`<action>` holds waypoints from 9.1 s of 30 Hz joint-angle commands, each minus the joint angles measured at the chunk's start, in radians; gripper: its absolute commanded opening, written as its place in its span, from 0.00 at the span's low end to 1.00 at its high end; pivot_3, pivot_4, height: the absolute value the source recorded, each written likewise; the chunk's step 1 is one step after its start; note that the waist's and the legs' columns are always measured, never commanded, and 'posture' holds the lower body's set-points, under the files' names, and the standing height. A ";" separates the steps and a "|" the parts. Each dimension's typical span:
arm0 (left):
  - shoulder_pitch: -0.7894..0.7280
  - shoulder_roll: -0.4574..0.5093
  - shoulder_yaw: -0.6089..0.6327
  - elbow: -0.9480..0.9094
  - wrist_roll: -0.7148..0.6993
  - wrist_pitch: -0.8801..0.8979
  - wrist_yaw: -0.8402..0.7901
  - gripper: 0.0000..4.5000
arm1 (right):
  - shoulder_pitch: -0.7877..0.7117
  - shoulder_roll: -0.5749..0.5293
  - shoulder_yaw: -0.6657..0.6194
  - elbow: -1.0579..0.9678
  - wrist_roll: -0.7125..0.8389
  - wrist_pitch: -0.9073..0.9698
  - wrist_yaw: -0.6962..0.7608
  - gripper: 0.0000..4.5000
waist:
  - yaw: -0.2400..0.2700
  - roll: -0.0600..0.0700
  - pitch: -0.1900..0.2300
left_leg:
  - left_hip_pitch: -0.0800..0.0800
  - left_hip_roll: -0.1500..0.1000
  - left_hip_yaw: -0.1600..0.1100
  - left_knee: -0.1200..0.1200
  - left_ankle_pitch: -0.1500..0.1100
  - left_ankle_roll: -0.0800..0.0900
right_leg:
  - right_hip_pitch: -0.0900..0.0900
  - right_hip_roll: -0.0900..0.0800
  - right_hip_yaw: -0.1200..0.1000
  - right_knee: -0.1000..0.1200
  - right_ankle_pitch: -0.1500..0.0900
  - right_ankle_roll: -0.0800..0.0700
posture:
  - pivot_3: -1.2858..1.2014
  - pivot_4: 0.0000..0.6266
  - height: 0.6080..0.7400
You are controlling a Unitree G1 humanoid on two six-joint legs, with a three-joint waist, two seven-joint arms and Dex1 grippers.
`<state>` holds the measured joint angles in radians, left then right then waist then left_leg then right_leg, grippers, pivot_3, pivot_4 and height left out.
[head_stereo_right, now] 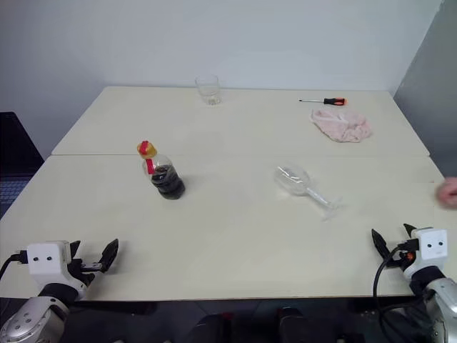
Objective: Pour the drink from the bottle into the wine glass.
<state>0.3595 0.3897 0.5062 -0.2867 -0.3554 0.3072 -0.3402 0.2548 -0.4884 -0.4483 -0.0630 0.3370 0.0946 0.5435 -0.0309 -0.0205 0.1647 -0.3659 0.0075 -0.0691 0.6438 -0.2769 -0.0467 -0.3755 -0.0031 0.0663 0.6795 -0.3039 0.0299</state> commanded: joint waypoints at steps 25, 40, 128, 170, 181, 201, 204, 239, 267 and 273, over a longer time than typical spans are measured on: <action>-0.020 0.023 0.007 -0.030 0.019 -0.001 -0.013 0.99 | -0.010 0.003 -0.007 -0.031 0.004 -0.011 -0.020 1.00 | 0.000 -0.002 0.005 | 0.000 0.000 0.000 0.000 0.000 0.000 | 0.000 0.000 0.000 0.000 0.000 0.000 | 0.52 0.24 1.00; -0.100 0.084 0.006 0.052 0.021 -0.088 -0.086 0.99 | -0.024 0.004 0.004 -0.102 0.017 0.008 -0.039 1.00 | 0.000 -0.004 0.011 | 0.000 0.000 0.000 -0.001 0.000 0.000 | 0.000 0.000 -0.001 0.000 0.000 0.000 | 0.52 0.24 1.00; -0.810 0.093 -0.347 0.705 0.155 -0.384 -0.287 0.99 | -0.242 -0.080 0.314 -0.520 0.322 0.327 0.180 1.00 | 0.003 -0.007 0.015 | -0.015 0.000 -0.013 0.003 0.000 -0.001 | -0.009 -0.001 -0.022 0.001 0.005 -0.007 | 0.52 0.24 1.00; -0.904 0.083 -0.357 0.835 0.141 -0.439 -0.354 0.38 | -0.269 -0.071 0.320 -0.508 0.299 0.322 0.164 1.00 | 0.002 -0.007 0.015 | -0.015 -0.001 -0.013 0.004 0.001 -0.001 | -0.009 -0.001 -0.024 0.002 0.005 -0.008 | 0.52 0.24 1.00; -0.878 0.005 -0.413 0.529 0.013 -0.129 -0.424 0.38 | -0.566 -0.026 0.393 -0.424 0.284 0.415 0.061 1.00 | 0.002 -0.007 0.015 | -0.016 0.000 -0.014 0.007 0.001 -0.001 | -0.009 -0.001 -0.024 0.003 0.006 -0.009 | 0.52 0.24 1.00; -0.992 -0.018 -0.559 0.536 0.023 -0.084 -0.640 0.38 | -0.885 0.121 0.492 -0.230 0.221 0.469 0.018 1.00 | 0.000 -0.007 0.015 | -0.019 0.000 -0.013 0.006 0.001 -0.002 | -0.012 -0.001 -0.023 0.003 0.006 -0.010 | 0.52 0.24 1.00; -1.010 -0.013 -0.577 0.570 0.047 -0.129 -0.677 0.38 | -0.899 0.125 0.500 -0.224 0.219 0.474 0.027 1.00 | -0.001 -0.007 0.015 | -0.019 0.000 -0.013 0.006 0.001 -0.002 | -0.012 0.000 -0.023 0.003 0.006 -0.010 | 0.52 0.24 1.00; -1.151 -0.076 -0.610 0.815 0.104 -0.387 -0.856 0.38 | -1.013 0.201 0.518 -0.107 0.222 0.525 0.141 1.00 | -0.002 -0.007 0.015 | -0.020 0.000 -0.013 0.007 0.001 -0.001 | -0.014 0.000 -0.023 0.005 0.007 -0.010 | 0.52 0.24 1.00; -1.182 -0.085 -0.603 0.847 0.105 -0.400 -0.859 0.38 | -1.061 0.261 0.512 -0.011 0.180 0.477 0.143 0.30 | -0.002 -0.006 0.015 | -0.021 0.000 -0.014 0.018 0.001 -0.001 | -0.015 0.001 -0.023 0.016 0.006 -0.010 | 0.52 0.24 1.00; -1.184 -0.085 -0.601 0.849 0.102 -0.402 -0.861 0.38 | -1.062 0.263 0.515 -0.014 0.170 0.467 0.157 0.30 | -0.002 -0.006 0.015 | -0.021 0.000 -0.014 0.018 0.001 -0.001 | -0.015 0.001 -0.024 0.016 0.006 -0.010 | 0.52 0.24 1.00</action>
<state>-0.7952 0.3096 -0.1162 0.5877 -0.2377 -0.0695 -1.1940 -0.7759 -0.2273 0.0793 -0.0557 0.4973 0.5878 0.6920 -0.0329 -0.0267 0.1795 -0.3869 0.0071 -0.0828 0.6623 -0.2757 -0.0476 -0.3901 -0.0023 0.0428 0.6957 -0.2975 0.0196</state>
